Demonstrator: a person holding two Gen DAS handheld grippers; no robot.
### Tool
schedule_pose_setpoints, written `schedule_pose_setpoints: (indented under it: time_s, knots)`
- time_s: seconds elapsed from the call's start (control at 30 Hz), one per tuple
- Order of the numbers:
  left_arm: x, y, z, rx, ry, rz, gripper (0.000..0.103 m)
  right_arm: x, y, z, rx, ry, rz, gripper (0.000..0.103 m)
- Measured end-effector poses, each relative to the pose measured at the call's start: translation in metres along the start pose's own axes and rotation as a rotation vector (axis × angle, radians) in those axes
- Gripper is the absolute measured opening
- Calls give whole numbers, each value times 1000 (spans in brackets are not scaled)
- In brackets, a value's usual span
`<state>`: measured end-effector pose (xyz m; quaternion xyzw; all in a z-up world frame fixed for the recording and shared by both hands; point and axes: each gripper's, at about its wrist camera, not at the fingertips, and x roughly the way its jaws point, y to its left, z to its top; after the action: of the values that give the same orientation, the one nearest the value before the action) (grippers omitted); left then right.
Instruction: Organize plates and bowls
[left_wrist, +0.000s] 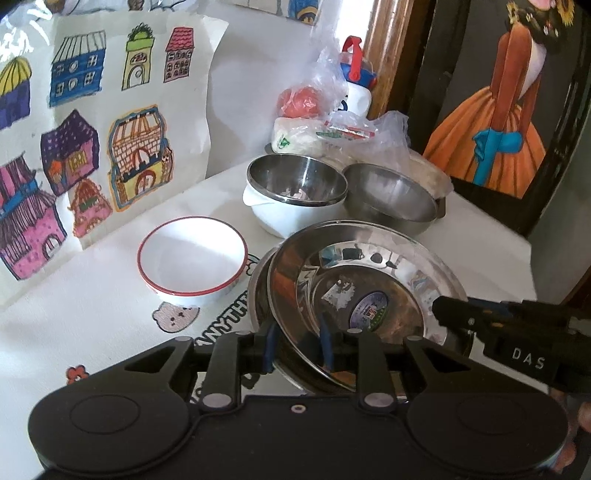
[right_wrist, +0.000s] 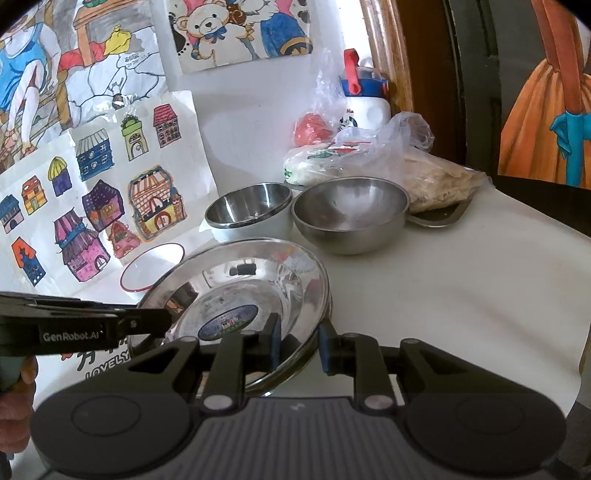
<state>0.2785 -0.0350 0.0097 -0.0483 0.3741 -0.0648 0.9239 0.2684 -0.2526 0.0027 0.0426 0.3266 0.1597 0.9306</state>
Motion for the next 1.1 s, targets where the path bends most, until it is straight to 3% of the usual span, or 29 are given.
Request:
schedule_pose_setpoints:
  time_s: [0.17,0.3,0.47,0.53,0.63,0.8,0.9,1.0,1.1]
  knots:
    - [-3,-1,-3,51,-28,52,29,1,8,-1,-91,-21,-64,25]
    - [-6,6,-2,36,-37,52,29,0,11,-3,-123,-35,-91,27]
    - [-13,10,-3,24,-60,44,33,-2,19,-9,-204,-65,-136,44]
    - [-17,10,-2,25,-79,37,37,-6,19,-11,-215,-91,-144,58]
    - [-24,9,1,24,-118,14,47,-20,12,-8,-169,-139,-130,76]
    - [-33,3,16,41,-205,-19,78,-39,-6,7,-131,-188,-142,90]
    - [-32,-2,29,68,-222,-46,87,-49,-19,15,-97,-203,-139,100]
    - [-28,-8,44,91,-233,-72,98,-56,-34,22,-48,-219,-141,103]
    - [-23,-11,63,107,-264,-88,102,-57,-49,31,4,-228,-147,103]
